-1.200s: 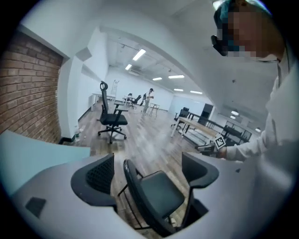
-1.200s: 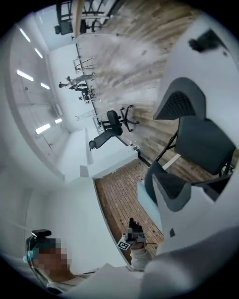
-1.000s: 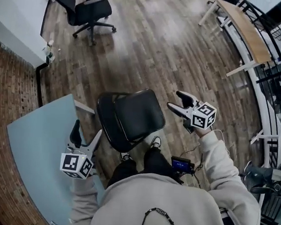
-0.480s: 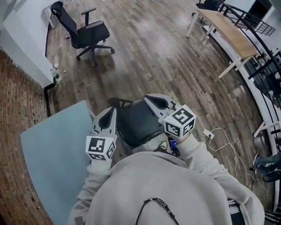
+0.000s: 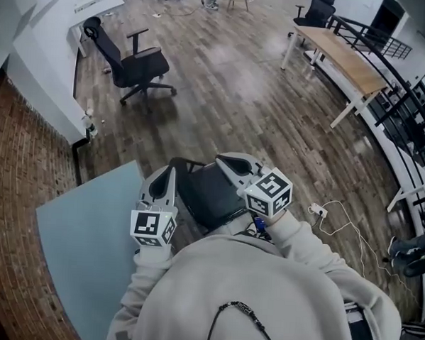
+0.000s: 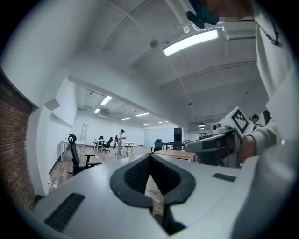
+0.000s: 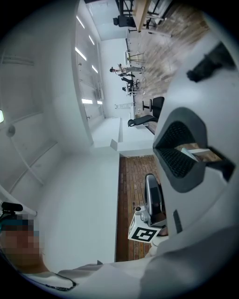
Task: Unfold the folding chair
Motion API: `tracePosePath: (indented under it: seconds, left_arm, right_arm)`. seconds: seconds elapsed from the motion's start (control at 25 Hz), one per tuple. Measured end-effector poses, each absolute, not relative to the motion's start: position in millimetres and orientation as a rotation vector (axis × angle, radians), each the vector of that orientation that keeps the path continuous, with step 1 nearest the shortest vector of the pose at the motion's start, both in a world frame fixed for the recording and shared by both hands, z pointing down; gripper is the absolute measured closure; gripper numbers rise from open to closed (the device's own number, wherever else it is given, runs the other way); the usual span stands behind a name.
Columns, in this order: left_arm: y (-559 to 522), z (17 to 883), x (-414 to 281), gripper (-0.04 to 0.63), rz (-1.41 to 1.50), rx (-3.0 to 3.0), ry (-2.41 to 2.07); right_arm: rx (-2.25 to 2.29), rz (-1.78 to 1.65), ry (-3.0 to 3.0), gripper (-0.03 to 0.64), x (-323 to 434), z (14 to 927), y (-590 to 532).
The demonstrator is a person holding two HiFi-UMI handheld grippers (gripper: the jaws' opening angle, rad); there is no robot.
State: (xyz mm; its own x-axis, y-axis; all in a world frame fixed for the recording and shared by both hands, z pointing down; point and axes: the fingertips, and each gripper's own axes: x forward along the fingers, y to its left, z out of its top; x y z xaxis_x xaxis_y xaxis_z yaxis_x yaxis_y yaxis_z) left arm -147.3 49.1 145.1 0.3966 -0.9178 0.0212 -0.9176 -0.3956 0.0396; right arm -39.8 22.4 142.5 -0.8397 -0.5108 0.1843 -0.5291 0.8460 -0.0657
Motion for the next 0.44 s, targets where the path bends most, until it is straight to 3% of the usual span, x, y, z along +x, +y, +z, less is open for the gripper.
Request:
tracePosePath:
  seconds: [0.44]
  left_arm:
    - [56, 140, -157, 0.589, -0.006, 2.597, -1.706]
  right_arm:
    - [0.758, 0.124, -2.860, 0.609, -57, 139, 30]
